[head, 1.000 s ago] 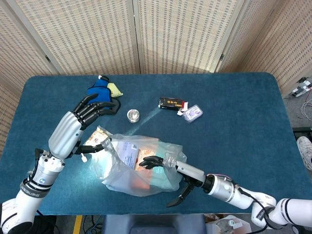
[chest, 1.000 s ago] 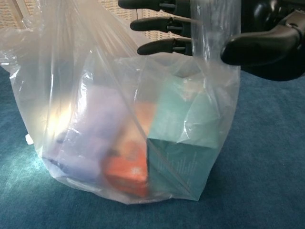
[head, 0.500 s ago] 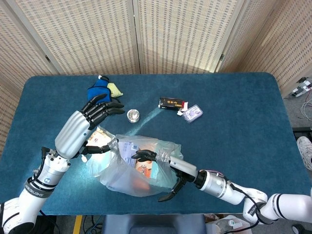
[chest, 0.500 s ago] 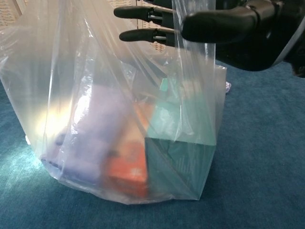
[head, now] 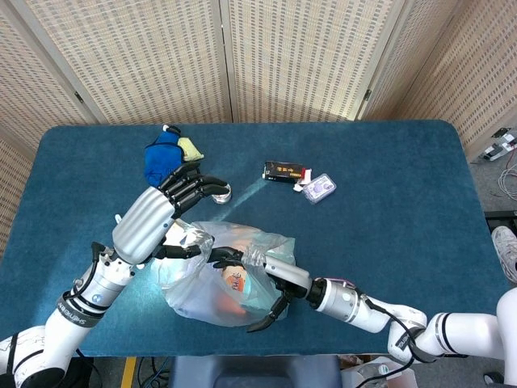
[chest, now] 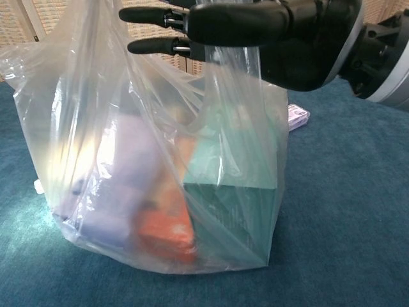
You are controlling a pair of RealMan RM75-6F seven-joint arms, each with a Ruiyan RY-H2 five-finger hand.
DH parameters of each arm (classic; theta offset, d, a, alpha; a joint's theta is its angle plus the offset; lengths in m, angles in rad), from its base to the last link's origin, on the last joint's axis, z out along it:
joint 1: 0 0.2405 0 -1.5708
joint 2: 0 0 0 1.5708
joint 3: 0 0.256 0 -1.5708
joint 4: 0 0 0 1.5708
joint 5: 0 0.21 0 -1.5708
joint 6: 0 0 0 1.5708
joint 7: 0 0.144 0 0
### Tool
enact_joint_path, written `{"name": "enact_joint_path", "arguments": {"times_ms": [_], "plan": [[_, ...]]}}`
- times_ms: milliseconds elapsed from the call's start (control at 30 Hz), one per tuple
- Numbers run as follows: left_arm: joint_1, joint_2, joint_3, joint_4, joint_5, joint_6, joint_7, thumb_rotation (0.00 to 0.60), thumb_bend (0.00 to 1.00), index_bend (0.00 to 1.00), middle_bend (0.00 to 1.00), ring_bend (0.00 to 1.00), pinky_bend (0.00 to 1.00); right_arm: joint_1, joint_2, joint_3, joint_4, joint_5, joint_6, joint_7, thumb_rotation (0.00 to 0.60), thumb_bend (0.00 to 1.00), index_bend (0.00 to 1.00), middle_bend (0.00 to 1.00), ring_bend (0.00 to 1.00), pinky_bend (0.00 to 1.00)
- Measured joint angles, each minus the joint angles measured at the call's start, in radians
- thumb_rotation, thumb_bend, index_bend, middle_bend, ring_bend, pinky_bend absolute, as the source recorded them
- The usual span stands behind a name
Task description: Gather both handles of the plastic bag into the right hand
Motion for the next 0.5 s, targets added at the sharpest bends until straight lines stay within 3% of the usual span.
{"name": "enact_joint_path", "arguments": {"times_ms": [500], "plan": [[-0.019, 0.03, -0.028, -0.048, -0.063, -0.023, 0.004, 0.6, 0.26, 0.2, 0.21, 0.19, 0.07, 0.001, 0.009, -0.014, 0.024, 0.014, 0.022, 0.01, 0.6, 0.02, 0.01, 0.08, 0.02, 0.11]]}}
